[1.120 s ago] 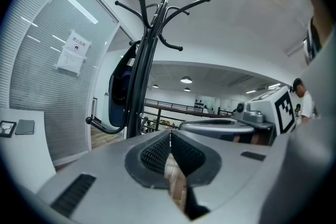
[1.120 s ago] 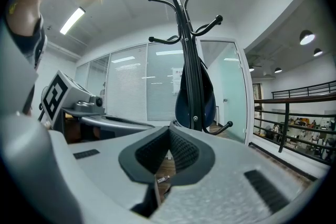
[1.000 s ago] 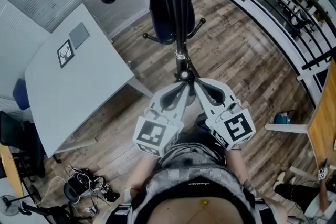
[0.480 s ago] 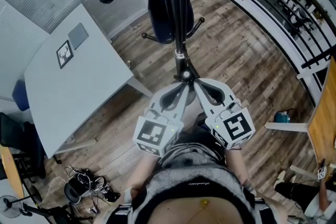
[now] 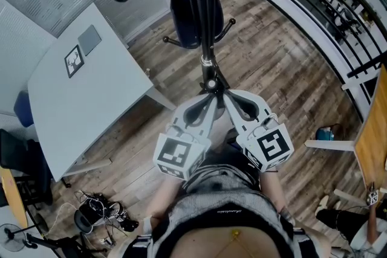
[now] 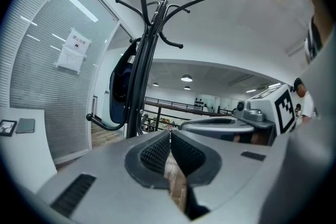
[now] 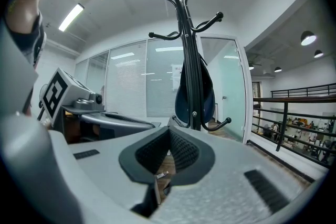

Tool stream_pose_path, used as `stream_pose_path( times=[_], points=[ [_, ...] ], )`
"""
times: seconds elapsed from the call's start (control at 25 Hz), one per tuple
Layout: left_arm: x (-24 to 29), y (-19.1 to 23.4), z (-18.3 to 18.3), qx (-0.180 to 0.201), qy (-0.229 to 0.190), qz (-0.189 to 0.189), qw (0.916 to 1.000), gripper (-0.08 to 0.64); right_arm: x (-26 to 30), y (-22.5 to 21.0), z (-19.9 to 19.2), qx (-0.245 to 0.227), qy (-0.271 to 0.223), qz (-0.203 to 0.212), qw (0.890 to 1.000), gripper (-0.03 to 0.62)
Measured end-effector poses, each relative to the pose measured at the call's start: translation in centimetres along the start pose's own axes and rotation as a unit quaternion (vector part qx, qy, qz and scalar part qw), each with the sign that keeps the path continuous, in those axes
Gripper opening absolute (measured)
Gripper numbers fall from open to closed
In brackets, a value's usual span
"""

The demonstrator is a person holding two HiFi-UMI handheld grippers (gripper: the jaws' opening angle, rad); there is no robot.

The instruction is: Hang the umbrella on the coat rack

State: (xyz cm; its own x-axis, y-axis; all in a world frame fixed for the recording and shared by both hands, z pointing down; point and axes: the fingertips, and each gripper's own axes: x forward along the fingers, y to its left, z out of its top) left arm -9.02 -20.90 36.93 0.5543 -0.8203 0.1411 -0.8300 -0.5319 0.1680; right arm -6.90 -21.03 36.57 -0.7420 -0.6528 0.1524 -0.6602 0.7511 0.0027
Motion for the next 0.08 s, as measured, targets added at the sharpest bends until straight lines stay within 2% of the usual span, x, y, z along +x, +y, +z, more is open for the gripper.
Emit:
stream_pose_path(
  times=[0.08],
  points=[
    [-0.09, -0.01, -0.12, 0.000, 0.000, -0.001, 1.0000, 0.012, 0.02, 0.07, -0.01, -0.001, 0.001, 0.000, 1.000, 0.002]
  ],
)
